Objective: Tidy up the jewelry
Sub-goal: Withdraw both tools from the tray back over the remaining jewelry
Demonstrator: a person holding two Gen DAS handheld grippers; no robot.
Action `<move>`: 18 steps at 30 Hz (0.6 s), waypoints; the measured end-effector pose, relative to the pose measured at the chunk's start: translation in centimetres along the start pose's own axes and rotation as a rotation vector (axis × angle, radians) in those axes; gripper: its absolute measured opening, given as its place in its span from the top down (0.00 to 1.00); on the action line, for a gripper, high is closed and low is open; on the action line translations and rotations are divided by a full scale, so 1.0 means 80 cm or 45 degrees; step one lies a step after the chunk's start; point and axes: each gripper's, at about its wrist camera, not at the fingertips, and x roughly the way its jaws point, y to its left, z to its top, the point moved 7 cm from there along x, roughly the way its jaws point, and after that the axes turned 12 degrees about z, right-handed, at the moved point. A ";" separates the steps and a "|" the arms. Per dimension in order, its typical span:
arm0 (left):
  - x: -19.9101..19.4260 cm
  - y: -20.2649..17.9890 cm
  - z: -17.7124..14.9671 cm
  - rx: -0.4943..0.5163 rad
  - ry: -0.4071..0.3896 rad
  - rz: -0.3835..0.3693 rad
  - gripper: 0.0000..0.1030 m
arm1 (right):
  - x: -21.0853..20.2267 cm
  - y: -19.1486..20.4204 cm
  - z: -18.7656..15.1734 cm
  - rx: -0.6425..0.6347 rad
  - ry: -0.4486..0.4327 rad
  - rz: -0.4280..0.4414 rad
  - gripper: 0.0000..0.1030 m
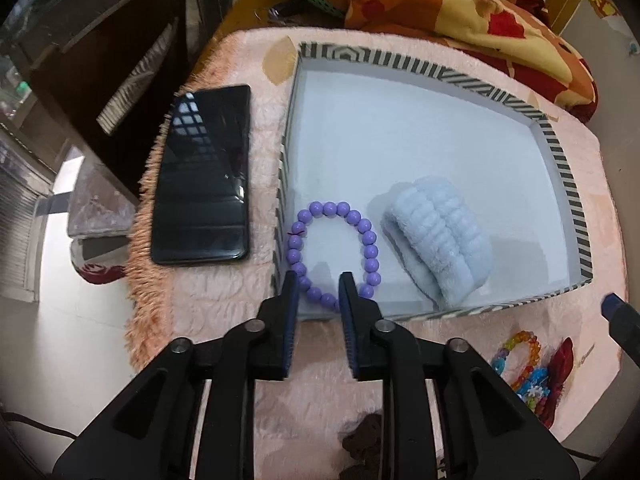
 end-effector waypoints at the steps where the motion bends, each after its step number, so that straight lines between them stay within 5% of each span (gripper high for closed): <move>1: -0.007 0.002 -0.001 -0.008 -0.014 0.007 0.72 | -0.011 -0.003 -0.006 -0.017 -0.006 -0.014 0.39; 5: -0.047 0.005 -0.010 -0.063 -0.089 0.010 0.55 | -0.041 -0.016 -0.028 -0.050 -0.003 -0.048 0.38; 18: -0.128 -0.044 -0.107 -0.062 -0.108 -0.074 0.52 | -0.099 -0.093 -0.122 -0.040 0.068 -0.127 0.37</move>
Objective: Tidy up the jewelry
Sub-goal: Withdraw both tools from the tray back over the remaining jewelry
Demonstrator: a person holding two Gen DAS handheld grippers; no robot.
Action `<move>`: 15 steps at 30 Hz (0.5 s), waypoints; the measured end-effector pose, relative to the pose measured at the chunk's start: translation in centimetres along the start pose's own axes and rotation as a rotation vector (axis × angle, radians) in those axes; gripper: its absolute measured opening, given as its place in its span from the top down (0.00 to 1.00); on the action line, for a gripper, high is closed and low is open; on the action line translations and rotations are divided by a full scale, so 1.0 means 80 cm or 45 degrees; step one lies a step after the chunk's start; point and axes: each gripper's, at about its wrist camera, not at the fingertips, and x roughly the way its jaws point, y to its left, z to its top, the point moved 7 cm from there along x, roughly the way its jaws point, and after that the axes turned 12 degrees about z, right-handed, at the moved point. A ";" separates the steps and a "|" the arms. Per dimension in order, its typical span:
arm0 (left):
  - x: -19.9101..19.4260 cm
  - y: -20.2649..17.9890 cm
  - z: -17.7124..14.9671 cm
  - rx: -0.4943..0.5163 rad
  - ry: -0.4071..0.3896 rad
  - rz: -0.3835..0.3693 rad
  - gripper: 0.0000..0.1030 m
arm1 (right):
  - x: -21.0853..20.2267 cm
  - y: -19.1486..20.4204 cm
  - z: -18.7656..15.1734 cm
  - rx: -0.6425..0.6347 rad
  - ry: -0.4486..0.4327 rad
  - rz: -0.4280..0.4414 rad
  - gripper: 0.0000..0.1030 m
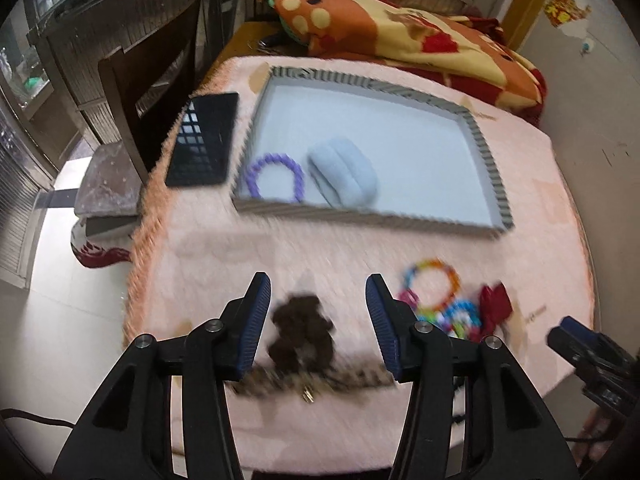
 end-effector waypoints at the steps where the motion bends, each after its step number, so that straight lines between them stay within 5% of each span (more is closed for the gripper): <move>1: -0.003 -0.006 -0.009 0.005 0.008 -0.008 0.52 | 0.000 -0.004 -0.008 0.000 0.009 -0.001 0.37; 15: -0.014 -0.050 -0.065 0.059 0.027 -0.017 0.52 | 0.035 0.001 -0.020 0.006 0.040 0.105 0.38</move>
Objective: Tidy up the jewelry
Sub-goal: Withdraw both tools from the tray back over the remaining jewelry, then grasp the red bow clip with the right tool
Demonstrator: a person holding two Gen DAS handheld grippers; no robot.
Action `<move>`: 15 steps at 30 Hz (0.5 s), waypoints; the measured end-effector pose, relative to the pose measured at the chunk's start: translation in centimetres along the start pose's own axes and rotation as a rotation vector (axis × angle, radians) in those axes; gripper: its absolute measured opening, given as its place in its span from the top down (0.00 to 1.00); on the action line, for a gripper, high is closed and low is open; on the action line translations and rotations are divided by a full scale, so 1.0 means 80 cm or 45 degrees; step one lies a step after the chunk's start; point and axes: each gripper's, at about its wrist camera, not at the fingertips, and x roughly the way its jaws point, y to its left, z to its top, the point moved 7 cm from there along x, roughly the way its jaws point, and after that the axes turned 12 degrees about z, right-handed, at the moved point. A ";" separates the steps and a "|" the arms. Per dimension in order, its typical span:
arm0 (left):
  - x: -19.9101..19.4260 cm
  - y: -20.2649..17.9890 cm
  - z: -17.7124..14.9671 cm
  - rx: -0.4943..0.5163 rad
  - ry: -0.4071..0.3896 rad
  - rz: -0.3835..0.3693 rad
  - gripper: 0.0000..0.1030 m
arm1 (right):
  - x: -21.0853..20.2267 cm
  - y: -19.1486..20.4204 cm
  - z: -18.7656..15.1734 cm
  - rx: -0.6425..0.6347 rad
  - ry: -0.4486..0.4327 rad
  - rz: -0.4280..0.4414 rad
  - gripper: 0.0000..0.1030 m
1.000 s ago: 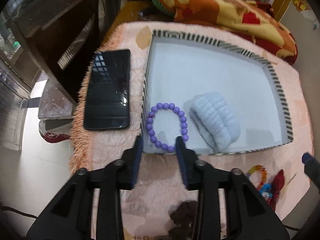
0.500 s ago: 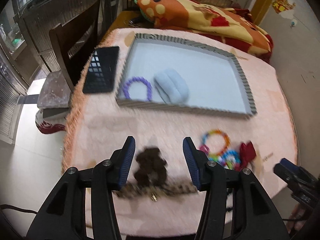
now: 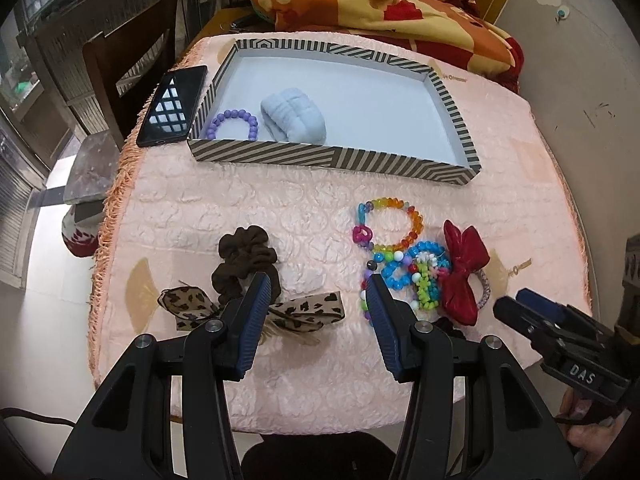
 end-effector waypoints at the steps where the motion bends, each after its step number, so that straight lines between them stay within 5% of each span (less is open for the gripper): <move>1: 0.001 0.001 -0.001 0.003 0.001 0.003 0.52 | 0.001 -0.001 0.001 0.006 0.001 0.004 0.38; 15: 0.013 0.018 0.001 -0.002 -0.001 0.071 0.52 | 0.030 -0.008 0.025 0.159 -0.016 0.081 0.38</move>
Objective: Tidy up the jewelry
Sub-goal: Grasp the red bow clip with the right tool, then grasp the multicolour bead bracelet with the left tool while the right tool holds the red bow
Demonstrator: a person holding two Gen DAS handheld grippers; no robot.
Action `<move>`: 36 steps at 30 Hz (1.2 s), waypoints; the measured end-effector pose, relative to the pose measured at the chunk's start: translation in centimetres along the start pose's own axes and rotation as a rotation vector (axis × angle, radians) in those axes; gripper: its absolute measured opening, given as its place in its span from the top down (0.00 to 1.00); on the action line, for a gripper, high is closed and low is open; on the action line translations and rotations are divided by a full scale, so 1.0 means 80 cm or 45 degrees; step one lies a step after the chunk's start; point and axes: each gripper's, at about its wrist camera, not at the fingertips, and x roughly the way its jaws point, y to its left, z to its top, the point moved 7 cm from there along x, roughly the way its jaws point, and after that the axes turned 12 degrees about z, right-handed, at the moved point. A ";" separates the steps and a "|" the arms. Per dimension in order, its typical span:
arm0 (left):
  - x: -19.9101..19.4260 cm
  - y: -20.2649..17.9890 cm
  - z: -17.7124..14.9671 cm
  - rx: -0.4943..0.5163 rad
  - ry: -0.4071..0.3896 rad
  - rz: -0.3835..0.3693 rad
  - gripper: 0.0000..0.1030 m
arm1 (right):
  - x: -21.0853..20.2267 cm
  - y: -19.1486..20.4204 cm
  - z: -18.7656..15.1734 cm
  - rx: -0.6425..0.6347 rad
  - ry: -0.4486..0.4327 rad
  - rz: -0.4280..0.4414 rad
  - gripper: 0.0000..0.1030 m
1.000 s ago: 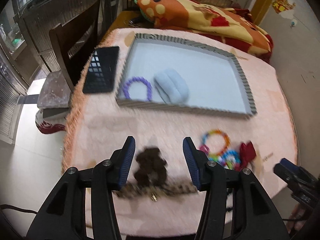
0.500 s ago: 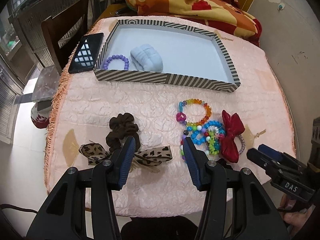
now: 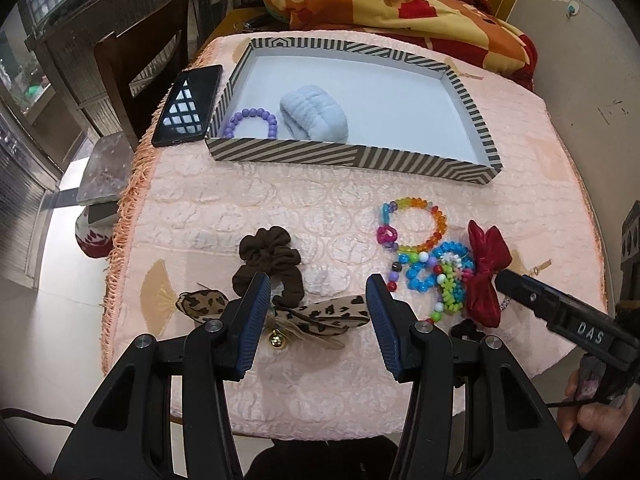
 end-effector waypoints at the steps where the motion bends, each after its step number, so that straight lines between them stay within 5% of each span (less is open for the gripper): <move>1: 0.002 0.002 0.000 -0.005 0.005 0.000 0.52 | 0.003 -0.001 0.001 0.016 0.002 0.008 0.38; 9: 0.013 0.015 0.003 -0.046 0.034 0.007 0.52 | 0.029 -0.022 0.008 0.137 0.033 0.039 0.38; 16: 0.018 0.022 0.007 -0.070 0.049 0.009 0.52 | 0.044 -0.019 0.015 0.083 0.063 0.002 0.38; 18: 0.019 0.027 0.009 -0.080 0.051 0.011 0.52 | 0.047 -0.017 0.017 0.014 0.071 -0.044 0.48; 20: 0.018 0.030 0.011 -0.088 0.048 0.014 0.52 | 0.048 -0.015 0.017 -0.013 0.084 -0.039 0.76; 22: 0.017 0.033 0.013 -0.093 0.048 0.014 0.52 | 0.041 -0.012 0.017 -0.034 0.078 -0.018 0.81; 31: 0.010 0.009 0.012 -0.058 0.052 -0.050 0.52 | -0.023 -0.017 0.024 -0.035 -0.035 0.044 0.84; 36: 0.004 -0.029 0.008 0.004 0.071 -0.161 0.52 | -0.048 -0.026 0.024 -0.010 -0.079 0.050 0.84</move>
